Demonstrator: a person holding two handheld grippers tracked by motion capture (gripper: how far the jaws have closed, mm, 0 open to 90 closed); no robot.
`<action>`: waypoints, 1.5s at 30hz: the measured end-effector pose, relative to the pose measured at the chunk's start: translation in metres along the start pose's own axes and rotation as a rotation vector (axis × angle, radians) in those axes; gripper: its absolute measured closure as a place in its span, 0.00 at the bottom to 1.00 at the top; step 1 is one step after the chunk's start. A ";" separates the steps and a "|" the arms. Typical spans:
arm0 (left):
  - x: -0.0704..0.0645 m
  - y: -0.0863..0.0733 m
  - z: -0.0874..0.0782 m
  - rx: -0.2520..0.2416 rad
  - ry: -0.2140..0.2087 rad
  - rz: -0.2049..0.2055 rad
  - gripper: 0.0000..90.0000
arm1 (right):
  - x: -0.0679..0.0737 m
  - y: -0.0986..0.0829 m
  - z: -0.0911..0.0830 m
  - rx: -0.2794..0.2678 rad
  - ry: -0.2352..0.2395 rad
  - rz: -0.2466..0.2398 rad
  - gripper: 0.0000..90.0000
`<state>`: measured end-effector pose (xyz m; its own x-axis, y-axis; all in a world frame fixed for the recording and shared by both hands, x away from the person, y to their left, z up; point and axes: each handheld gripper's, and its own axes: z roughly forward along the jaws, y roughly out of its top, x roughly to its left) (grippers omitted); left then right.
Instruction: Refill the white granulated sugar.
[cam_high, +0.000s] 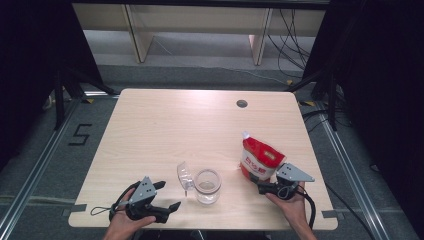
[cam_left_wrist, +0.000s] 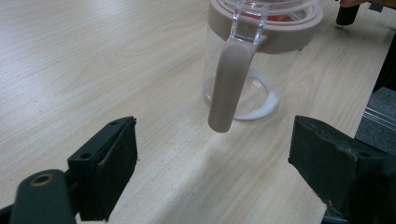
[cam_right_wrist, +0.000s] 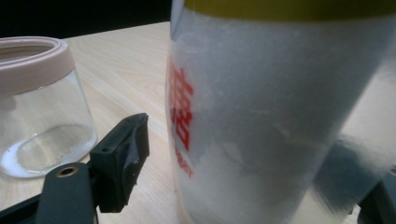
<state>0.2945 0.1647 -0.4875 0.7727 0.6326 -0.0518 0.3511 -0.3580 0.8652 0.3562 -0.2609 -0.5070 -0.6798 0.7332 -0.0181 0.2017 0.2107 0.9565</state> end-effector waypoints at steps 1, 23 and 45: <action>0.000 0.000 0.000 0.001 -0.001 0.000 0.17 | 0.000 0.000 0.000 0.013 0.004 0.002 0.27; 0.000 0.000 0.000 -0.002 -0.002 -0.011 0.17 | -0.003 -0.003 0.005 -0.012 0.014 0.001 0.30; 0.000 -0.001 0.001 -0.004 -0.003 -0.012 0.17 | -0.011 -0.005 0.011 -0.054 0.030 -0.039 0.32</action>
<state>0.2947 0.1645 -0.4884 0.7699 0.6350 -0.0638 0.3585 -0.3476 0.8664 0.3707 -0.2625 -0.5146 -0.7075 0.7051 -0.0481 0.1366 0.2032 0.9696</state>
